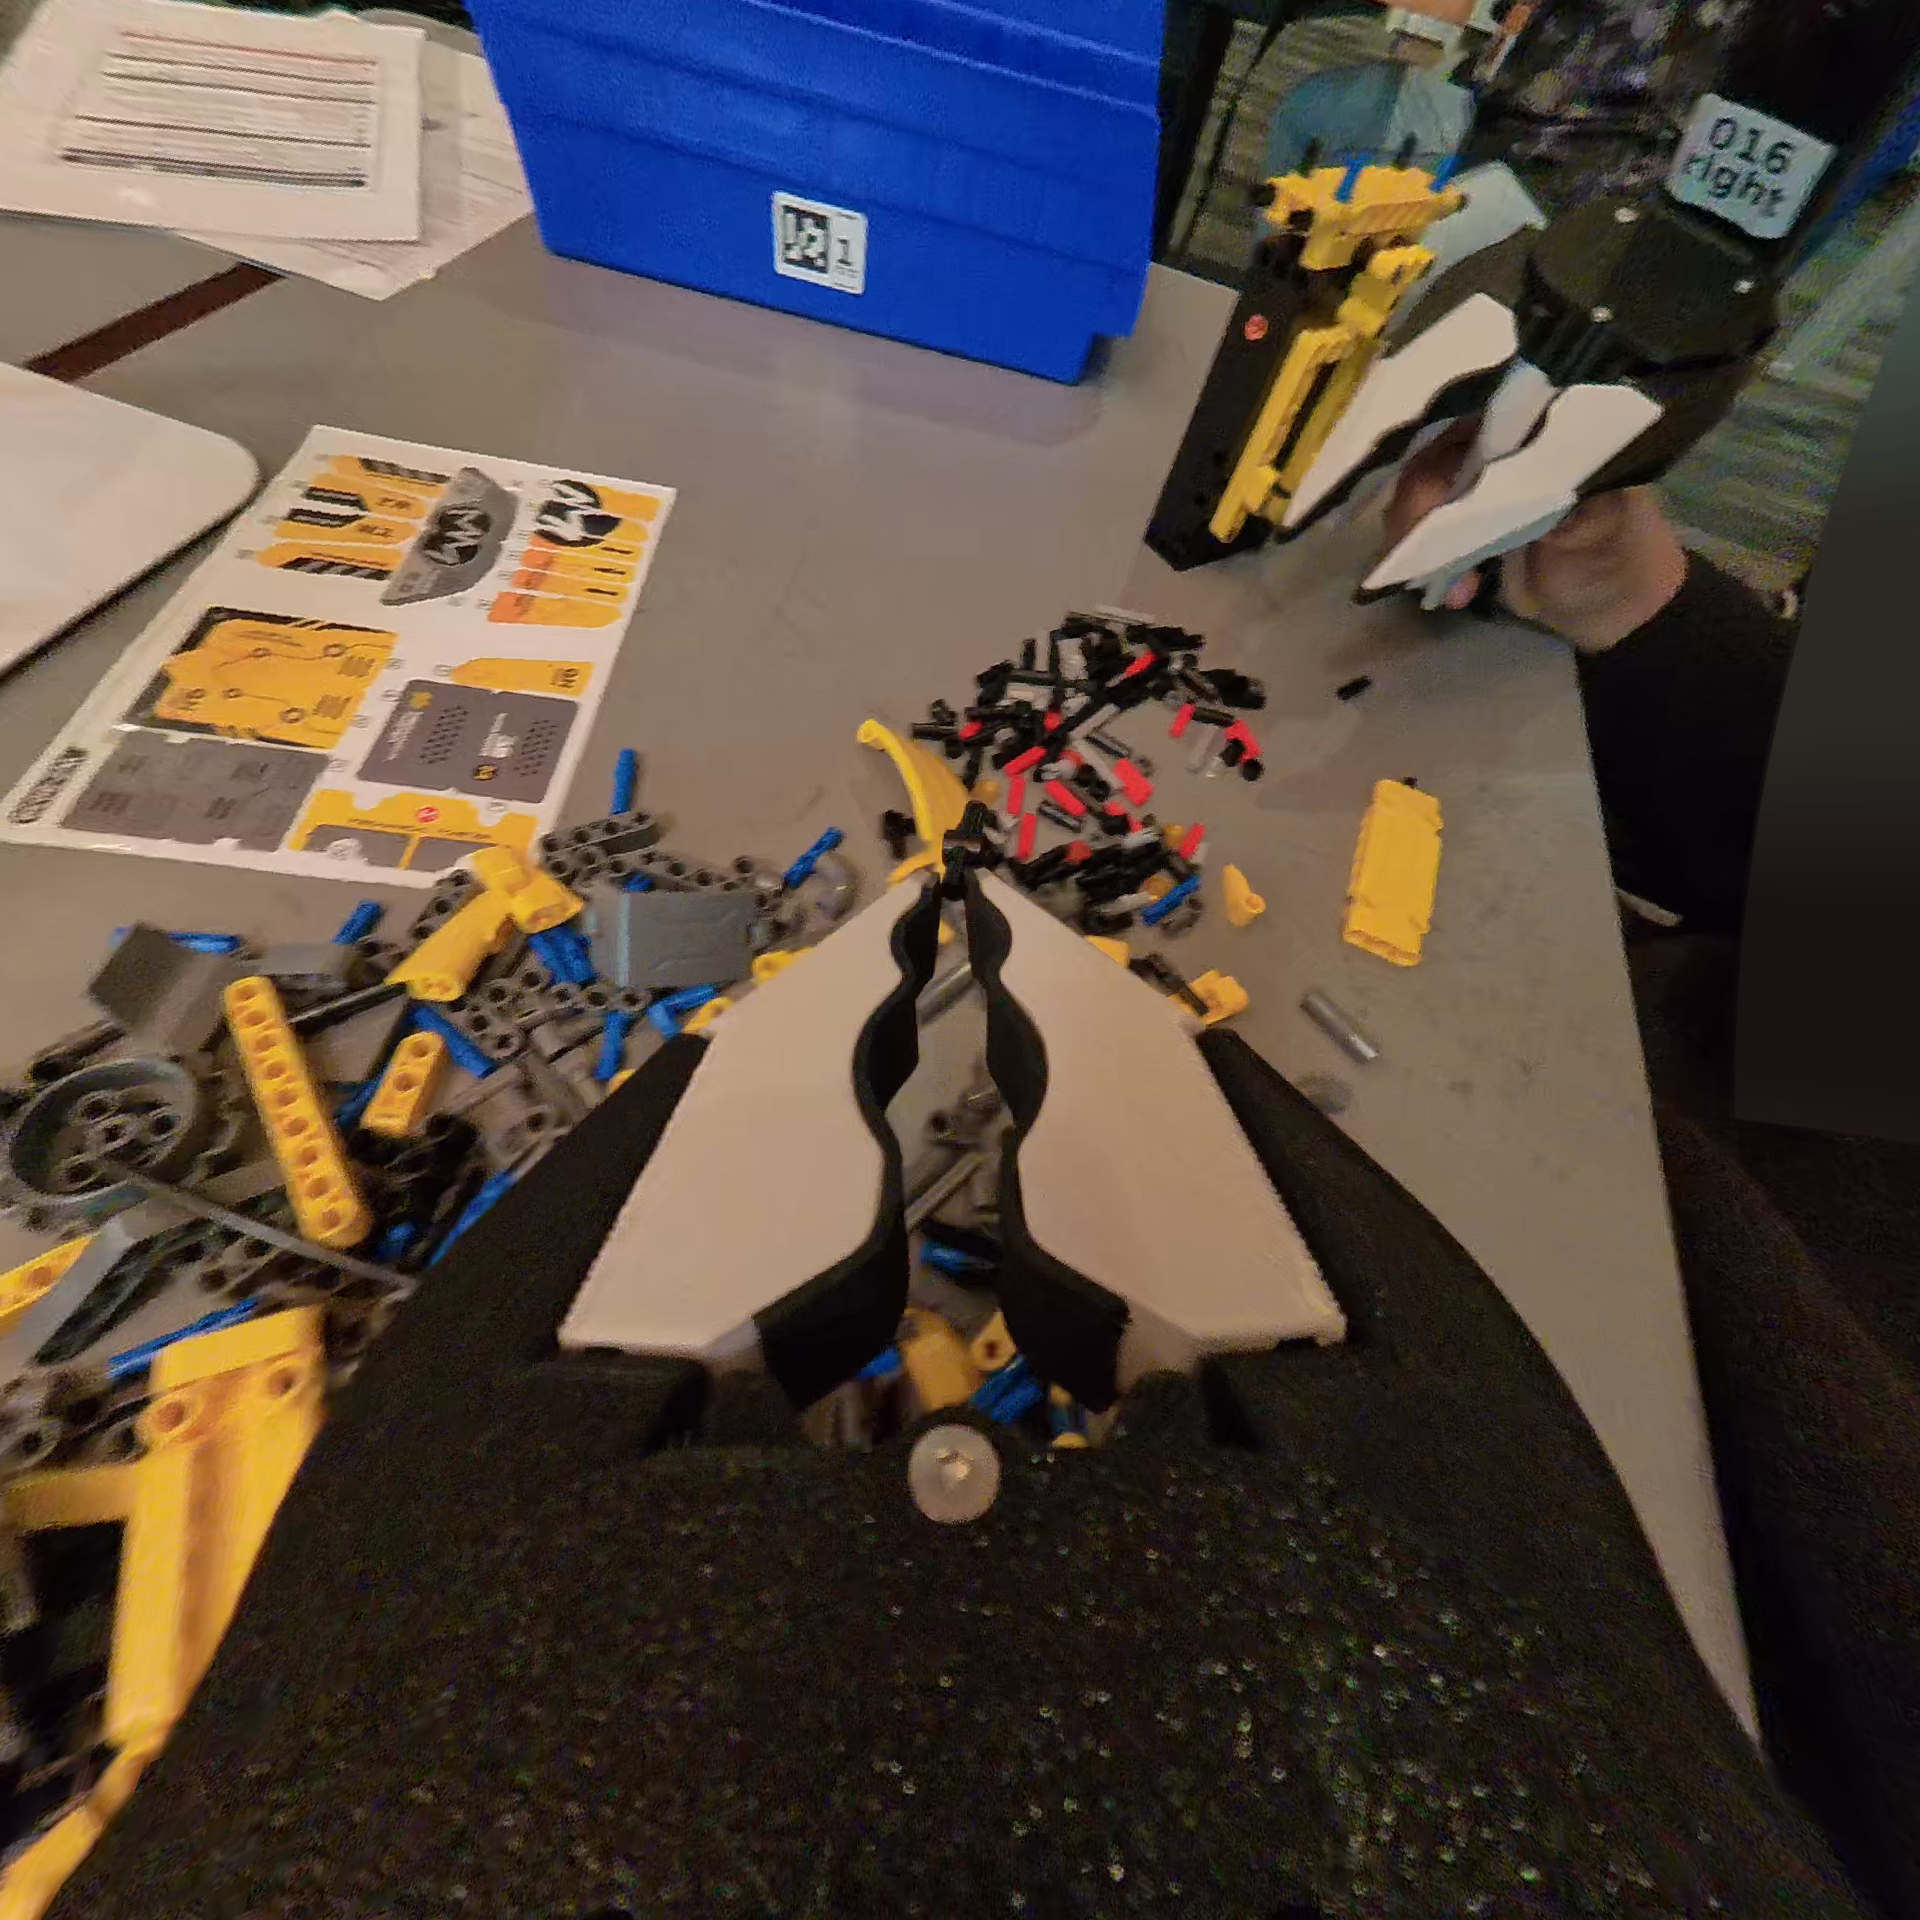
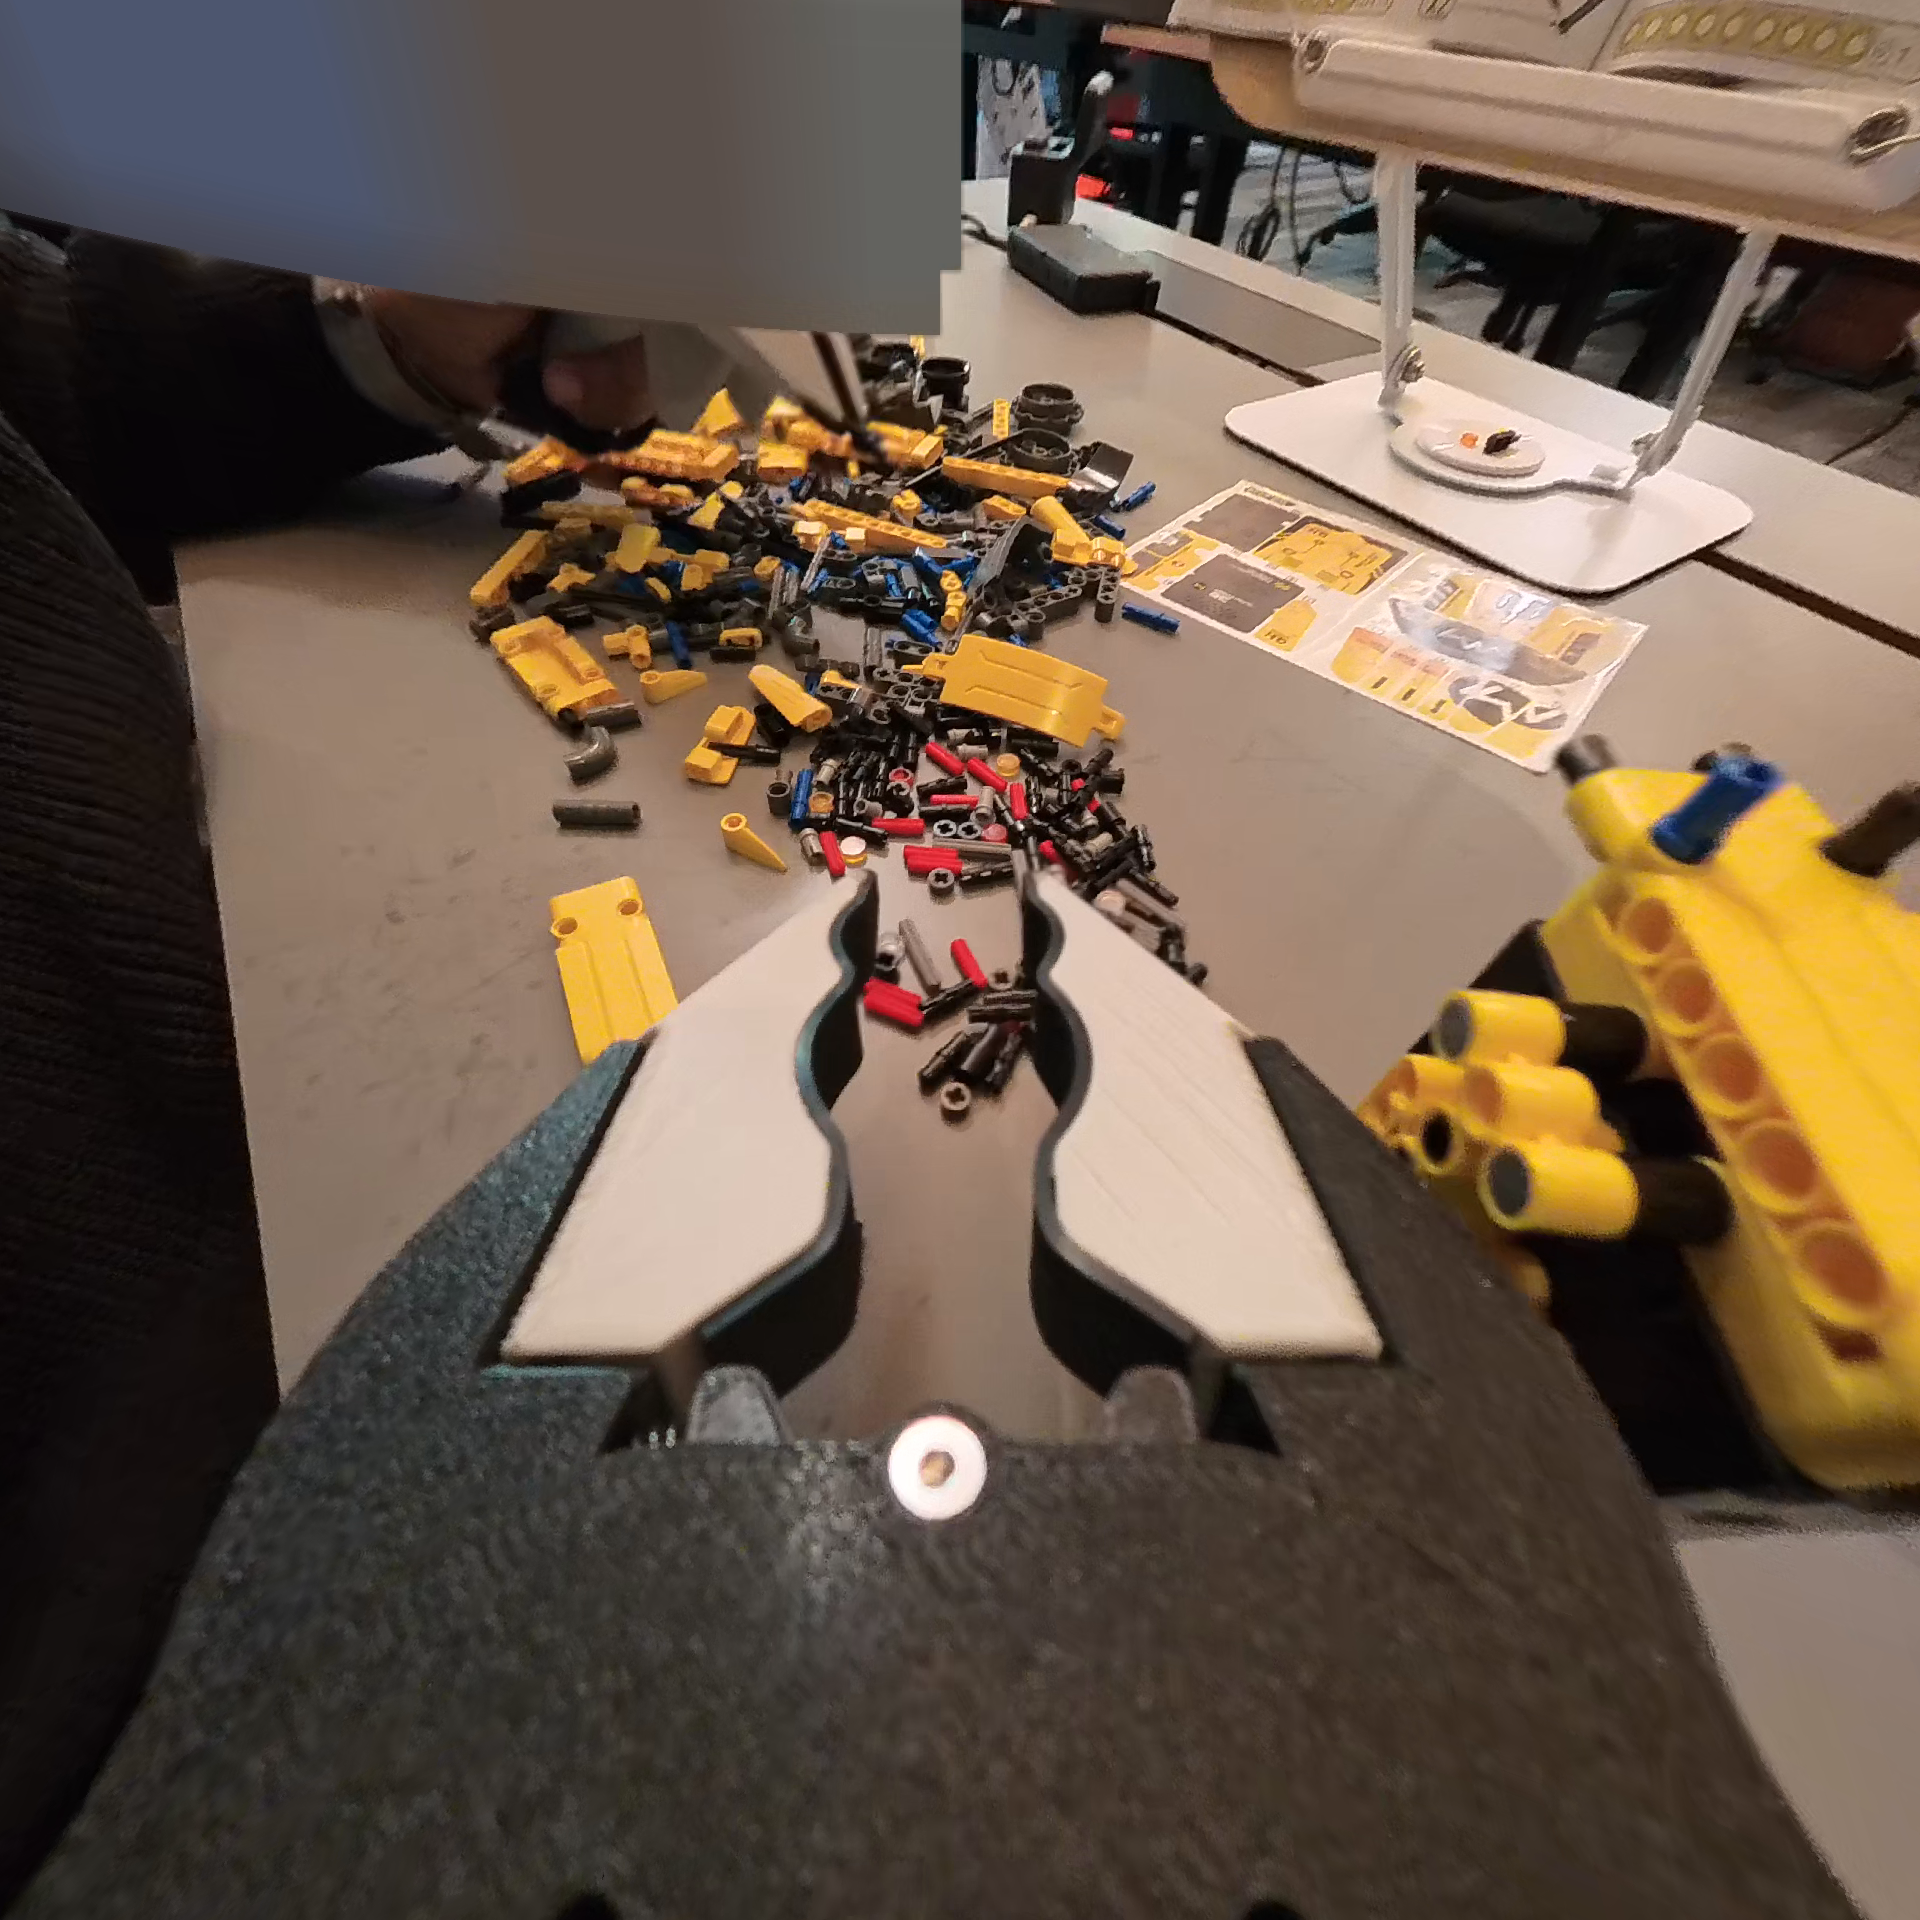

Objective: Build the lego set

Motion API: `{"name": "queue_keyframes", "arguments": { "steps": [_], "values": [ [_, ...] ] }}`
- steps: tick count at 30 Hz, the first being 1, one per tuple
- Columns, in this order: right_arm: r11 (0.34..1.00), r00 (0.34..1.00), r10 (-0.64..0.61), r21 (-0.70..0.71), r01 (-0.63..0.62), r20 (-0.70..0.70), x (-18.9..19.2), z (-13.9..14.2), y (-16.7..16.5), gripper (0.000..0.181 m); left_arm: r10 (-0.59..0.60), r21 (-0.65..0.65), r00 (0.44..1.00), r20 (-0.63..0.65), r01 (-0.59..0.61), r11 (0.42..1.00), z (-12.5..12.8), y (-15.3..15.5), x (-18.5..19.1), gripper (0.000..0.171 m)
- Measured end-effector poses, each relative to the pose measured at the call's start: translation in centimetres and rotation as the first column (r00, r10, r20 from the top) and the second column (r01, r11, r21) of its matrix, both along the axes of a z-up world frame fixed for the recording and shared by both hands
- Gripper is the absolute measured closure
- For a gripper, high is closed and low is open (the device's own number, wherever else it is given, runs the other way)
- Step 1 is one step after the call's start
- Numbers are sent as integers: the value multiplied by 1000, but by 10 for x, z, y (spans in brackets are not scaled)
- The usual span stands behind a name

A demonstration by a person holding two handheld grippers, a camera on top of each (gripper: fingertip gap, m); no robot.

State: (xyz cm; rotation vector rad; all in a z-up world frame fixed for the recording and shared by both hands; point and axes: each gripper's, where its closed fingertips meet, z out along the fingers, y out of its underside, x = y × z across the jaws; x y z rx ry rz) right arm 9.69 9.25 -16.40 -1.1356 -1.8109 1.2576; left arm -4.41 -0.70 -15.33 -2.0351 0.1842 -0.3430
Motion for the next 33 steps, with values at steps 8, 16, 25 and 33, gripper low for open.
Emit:
{"name": "queue_keyframes", "arguments": {
  "steps": [8,16,25,33],
  "values": [
    [983,979,-157,71,167,-131,24,18,29,160,-150,-84,989,-6,149,985,-11,13,110,168],
    [973,968,-210,71,221,-135,58,15,36,160,-254,-178,967,6,251,952,-31,46,212,168],
    [983,964,-180,-3,183,-197,72,27,31,160,-273,-270,957,-101,238,933,-69,70,239,168],
    [983,958,-183,-20,183,-222,76,32,32,160,-244,-207,965,-97,220,953,-51,65,226,140]
  ]
}}
